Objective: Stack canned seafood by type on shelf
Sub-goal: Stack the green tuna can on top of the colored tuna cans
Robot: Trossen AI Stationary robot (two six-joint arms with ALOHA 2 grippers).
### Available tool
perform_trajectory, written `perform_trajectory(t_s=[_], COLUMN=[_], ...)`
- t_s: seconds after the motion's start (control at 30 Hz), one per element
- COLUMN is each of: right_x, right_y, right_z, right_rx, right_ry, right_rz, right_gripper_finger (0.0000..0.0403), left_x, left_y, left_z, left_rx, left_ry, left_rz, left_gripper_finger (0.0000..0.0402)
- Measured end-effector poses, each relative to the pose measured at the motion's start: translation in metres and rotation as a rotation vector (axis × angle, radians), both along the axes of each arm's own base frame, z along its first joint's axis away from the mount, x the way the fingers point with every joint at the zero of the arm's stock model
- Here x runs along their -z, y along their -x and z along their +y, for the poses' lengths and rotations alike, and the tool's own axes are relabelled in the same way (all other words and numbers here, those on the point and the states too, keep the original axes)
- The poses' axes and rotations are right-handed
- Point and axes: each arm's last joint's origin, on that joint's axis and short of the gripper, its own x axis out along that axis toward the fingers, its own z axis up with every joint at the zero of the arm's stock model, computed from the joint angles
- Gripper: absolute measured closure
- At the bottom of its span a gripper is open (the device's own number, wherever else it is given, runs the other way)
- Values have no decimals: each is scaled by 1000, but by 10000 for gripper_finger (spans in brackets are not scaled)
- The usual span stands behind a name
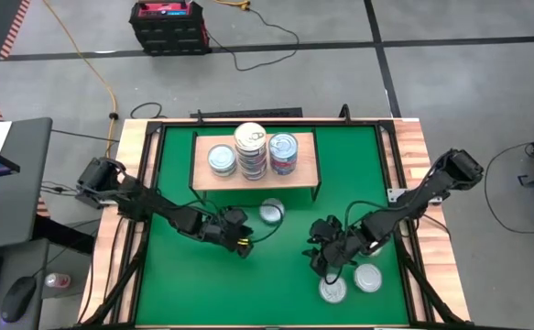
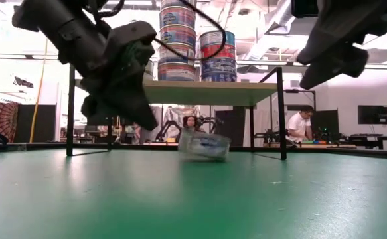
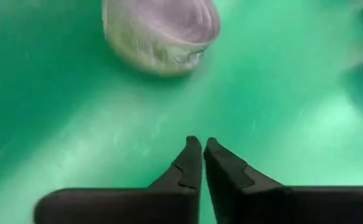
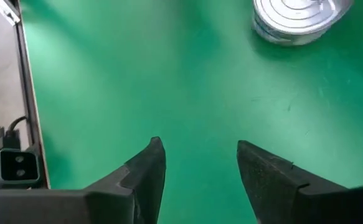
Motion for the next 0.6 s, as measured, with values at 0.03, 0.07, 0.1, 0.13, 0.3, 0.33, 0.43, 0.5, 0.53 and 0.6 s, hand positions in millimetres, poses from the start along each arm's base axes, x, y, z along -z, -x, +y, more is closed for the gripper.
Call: perform_trajectory(t_s=[0.03,0.07,0.1,0.13,0.3,0.33,0.43,0.5,0.53,0.6], right_x=[0,0,-1,-1,-2,-2,-3,-3,-3,-3], right_y=[-1,-2,-4,-5,-10,-11,-13,-13,-12,-11], right_z=[-2,-3,-4,-5,-13,-14,-17,-16,-15,-12], right_rx=[0,0,0,-4,2,9,30,35,29,28], right_ry=[5,6,7,10,19,18,4,-12,-22,-33], right_rz=[-1,-5,-12,-19,-31,-31,-38,-37,-33,-33], right_gripper_finger=[177,175,174,173,173,173,174,176,177,179], left_x=[-2,-4,-6,-6,3,5,15,20,20,20], left_y=[-1,-3,-5,-7,-20,-23,-27,-29,-30,-30], left_z=[0,1,2,3,15,19,30,35,37,39], left_rx=[-10,-16,-21,-28,-92,-106,-139,-147,-147,-135], left_ry=[-3,5,13,19,-19,-39,-82,-97,-104,-126], left_rz=[-23,-50,-70,-87,-135,-136,-109,-94,-94,-89], left_gripper_finger=[377,364,348,330,235,220,194,190,190,193])
